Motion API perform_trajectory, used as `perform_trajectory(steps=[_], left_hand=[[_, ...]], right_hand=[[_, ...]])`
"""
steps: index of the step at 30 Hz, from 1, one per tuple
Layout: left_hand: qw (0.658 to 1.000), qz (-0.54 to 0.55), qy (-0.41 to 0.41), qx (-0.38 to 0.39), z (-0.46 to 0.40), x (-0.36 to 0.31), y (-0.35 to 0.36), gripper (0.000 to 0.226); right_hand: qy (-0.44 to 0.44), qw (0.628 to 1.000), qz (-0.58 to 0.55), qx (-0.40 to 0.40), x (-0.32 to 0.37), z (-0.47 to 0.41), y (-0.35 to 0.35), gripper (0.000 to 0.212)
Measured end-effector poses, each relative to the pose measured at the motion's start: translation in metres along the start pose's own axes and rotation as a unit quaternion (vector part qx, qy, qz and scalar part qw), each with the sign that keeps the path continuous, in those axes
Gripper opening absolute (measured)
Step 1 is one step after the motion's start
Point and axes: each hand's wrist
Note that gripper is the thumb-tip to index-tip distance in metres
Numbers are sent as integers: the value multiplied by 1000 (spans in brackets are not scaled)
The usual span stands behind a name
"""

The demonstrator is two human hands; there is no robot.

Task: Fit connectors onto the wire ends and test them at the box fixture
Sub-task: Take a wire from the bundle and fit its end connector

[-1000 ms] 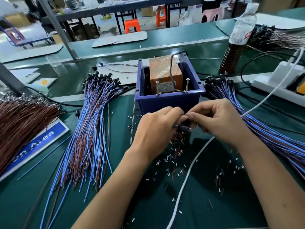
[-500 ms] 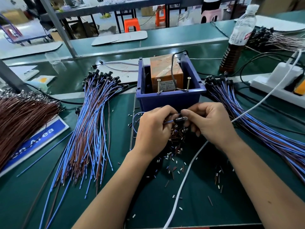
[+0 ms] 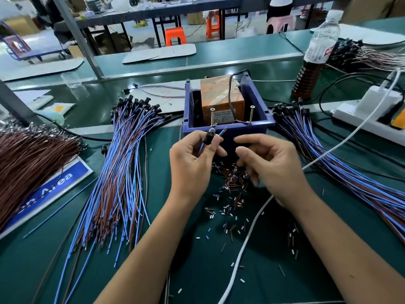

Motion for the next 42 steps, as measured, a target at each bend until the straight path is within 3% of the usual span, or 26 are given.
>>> perform_trajectory(steps=[8, 11, 14, 18, 22, 28, 30, 33, 36, 42], left_hand=[[999, -22, 28, 20, 6, -5, 9, 16], [996, -61, 56, 29, 8, -6, 8, 13], [981, -146, 129, -12, 7, -7, 7, 13], [976, -148, 158, -35, 4, -5, 6, 5], [982, -107, 139, -67, 6, -7, 6, 5], [985, -41, 42, -162, 4, -6, 5, 2], [982, -39, 28, -185, 3, -6, 4, 11], [982, -38, 16, -185, 4, -9, 4, 16], [981, -41, 16, -190, 2, -6, 7, 9], [974, -90, 21, -208, 2, -7, 12, 10]], right_hand=[[-20, 989, -135, -65, -3, 2, 33, 16], [-33, 987, -134, -78, -2, 1, 30, 10], [-44, 990, -101, -84, 1, -1, 25, 9], [-32, 995, -66, -73, 2, -1, 21, 10], [-40, 995, -66, -56, 2, 0, 20, 11], [-75, 987, -124, -69, 6, -2, 17, 13], [-97, 984, -135, -64, 9, -3, 14, 15], [-140, 982, -23, -127, 10, -8, 10, 13], [-188, 951, 124, -214, 8, -14, 7, 11], [-246, 910, 257, -213, 8, -16, 14, 17]])
Point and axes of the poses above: each hand's wrist, its own z-axis away from the middle knuckle, its own y-axis out of the palm, x = y × z, and after that the axes turned 13 degrees about -z, right-handed
